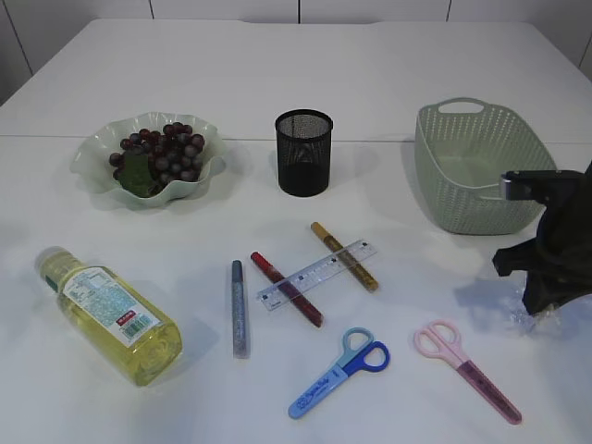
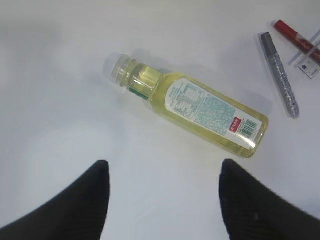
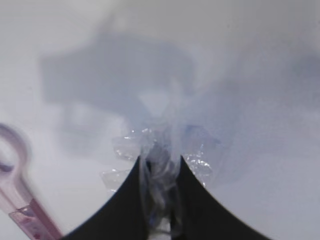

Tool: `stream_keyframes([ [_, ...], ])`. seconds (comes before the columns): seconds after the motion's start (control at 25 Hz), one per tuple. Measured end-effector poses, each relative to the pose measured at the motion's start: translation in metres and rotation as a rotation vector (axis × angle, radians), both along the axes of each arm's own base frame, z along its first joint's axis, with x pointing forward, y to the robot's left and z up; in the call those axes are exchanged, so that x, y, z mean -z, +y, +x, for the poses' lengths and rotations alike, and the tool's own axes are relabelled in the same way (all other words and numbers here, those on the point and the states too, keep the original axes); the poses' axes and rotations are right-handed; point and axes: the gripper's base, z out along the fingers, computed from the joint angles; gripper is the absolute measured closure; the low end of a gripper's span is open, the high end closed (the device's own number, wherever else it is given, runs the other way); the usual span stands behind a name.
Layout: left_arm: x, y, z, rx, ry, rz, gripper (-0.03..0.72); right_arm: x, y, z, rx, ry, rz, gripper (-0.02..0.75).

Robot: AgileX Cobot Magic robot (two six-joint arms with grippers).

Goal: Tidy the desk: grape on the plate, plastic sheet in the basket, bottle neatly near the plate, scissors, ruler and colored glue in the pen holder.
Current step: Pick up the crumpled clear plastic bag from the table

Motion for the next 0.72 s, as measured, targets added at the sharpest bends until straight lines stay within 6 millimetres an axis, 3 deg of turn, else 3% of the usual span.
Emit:
stream_keyframes([
  [0.32,0.0,0.0,0.0,0.0,0.0,-0.002,0.19,-0.068,0.001,0.011,-0.014,-0.19,0.015,0.659],
  [0.6,0.0,0.0,0.0,0.0,-0.002,-0.002,0.19,-0.136,0.003,0.046,-0.034,-0.4,0.018,0.66],
  [0.72,0.0,0.0,0.0,0.0,-0.002,-0.002,0.19,-0.151,0.003,0.065,-0.035,-0.464,0.018,0.66],
])
